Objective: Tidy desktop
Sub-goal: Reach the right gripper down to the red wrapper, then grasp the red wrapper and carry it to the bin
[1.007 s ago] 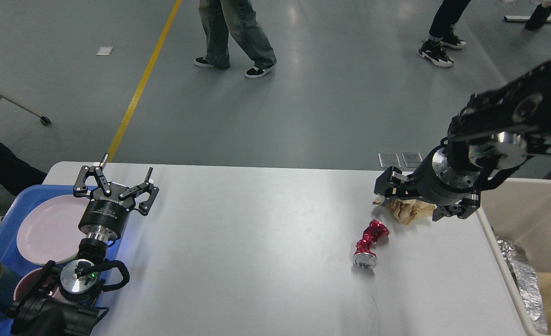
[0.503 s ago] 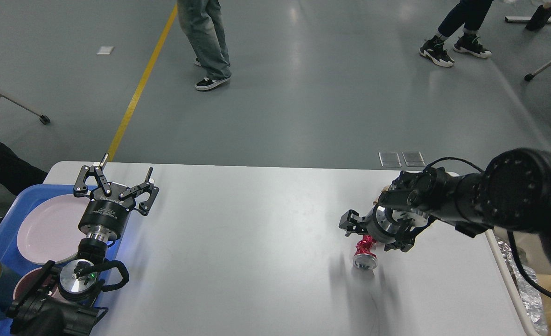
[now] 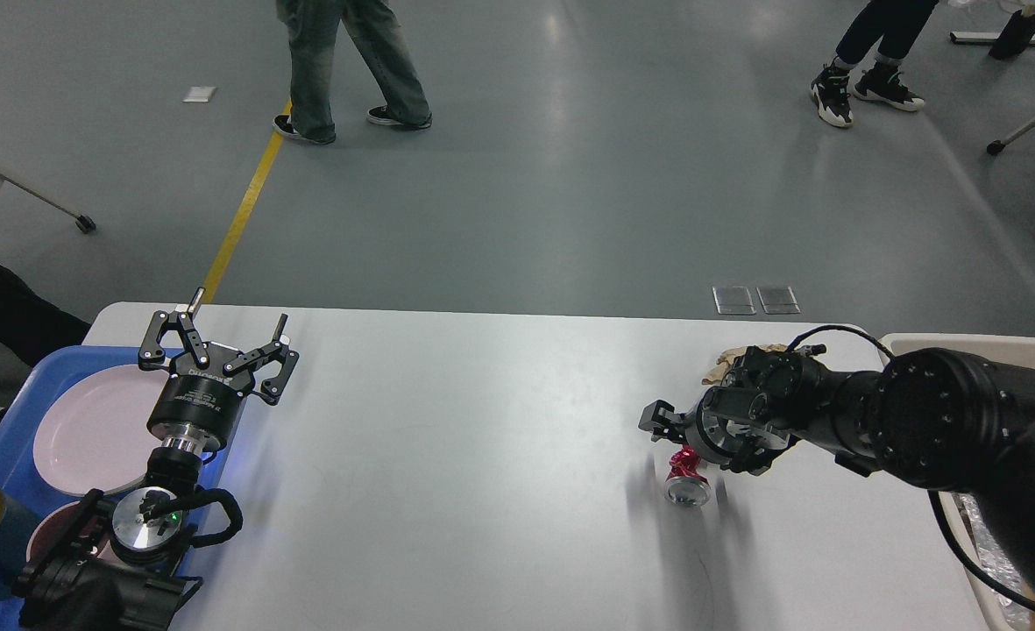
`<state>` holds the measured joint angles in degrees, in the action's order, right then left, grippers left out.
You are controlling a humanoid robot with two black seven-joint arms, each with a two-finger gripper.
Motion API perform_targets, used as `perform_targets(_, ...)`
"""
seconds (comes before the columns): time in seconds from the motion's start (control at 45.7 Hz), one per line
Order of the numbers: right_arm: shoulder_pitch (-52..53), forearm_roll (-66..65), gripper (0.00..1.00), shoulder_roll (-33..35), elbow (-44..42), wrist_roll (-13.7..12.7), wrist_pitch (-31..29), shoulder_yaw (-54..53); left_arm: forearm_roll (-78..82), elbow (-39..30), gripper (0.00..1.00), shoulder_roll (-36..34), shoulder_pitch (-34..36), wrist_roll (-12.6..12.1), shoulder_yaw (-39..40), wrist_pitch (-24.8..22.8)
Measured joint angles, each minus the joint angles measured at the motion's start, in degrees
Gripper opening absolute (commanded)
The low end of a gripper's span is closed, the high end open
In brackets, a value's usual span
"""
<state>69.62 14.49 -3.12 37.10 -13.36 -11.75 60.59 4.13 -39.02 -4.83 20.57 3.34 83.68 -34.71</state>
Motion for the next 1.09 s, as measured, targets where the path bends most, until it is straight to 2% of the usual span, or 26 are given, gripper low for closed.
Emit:
perform_targets(0.131, -1.63, -0.19, 0.94, -0.7, -2.11, 0.0, 0.12, -0.1, 0.0, 0.0, 0.97, 0.0, 0.0, 0.0, 0.0, 0.0)
perform_targets(0.306, -2.39, -0.72, 0.62, -0.64, -2.55, 0.0, 0.14, -0.5, 0.0, 0.0, 0.97, 0.0, 0.0, 0.0, 0.02, 0.0)
perform_targets(0.372, -2.49, -0.76, 0.45, -0.53, -2.56, 0.0, 0.15, -0.83, 0.0, 0.0, 0.97, 0.0, 0.0, 0.0, 0.02, 0.0)
perform_targets(0.438, -2.54, -0.77, 0.22, -0.46, -2.55, 0.0, 0.15, -1.01, 0.0, 0.0, 0.97, 0.0, 0.0, 0.0, 0.03, 0.0)
perform_targets(0.482, -2.54, -0.77, 0.03, -0.33, -2.38, 0.0, 0.15, -1.06, 0.0, 0.0, 0.97, 0.0, 0.0, 0.0, 0.04, 0.0)
perform_targets(0.503, -2.53, -0.77, 0.0, -0.27, -2.29, 0.0, 0.15, -1.06, 0.0, 0.0, 0.97, 0.0, 0.0, 0.0, 0.04, 0.0)
perform_targets(0.876, -1.23, 0.43, 0.0, 0.65, -1.2, -3.14, -0.17, -2.2, 0.0, 0.0, 0.97, 0.0, 0.0, 0.0, 0.08, 0.0)
perform_targets(0.985, 1.24, 0.53, 0.0, 3.09, 2.62, -4.92, -0.08, -4.5, 0.0, 0.0, 0.97, 0.0, 0.0, 0.0, 0.08, 0.0)
perform_targets(1.094, 5.31, 0.53, 0.0, 6.21, 8.64, -5.56, -0.13, -5.23, 0.0, 0.0, 0.97, 0.0, 0.0, 0.0, 0.09, 0.0)
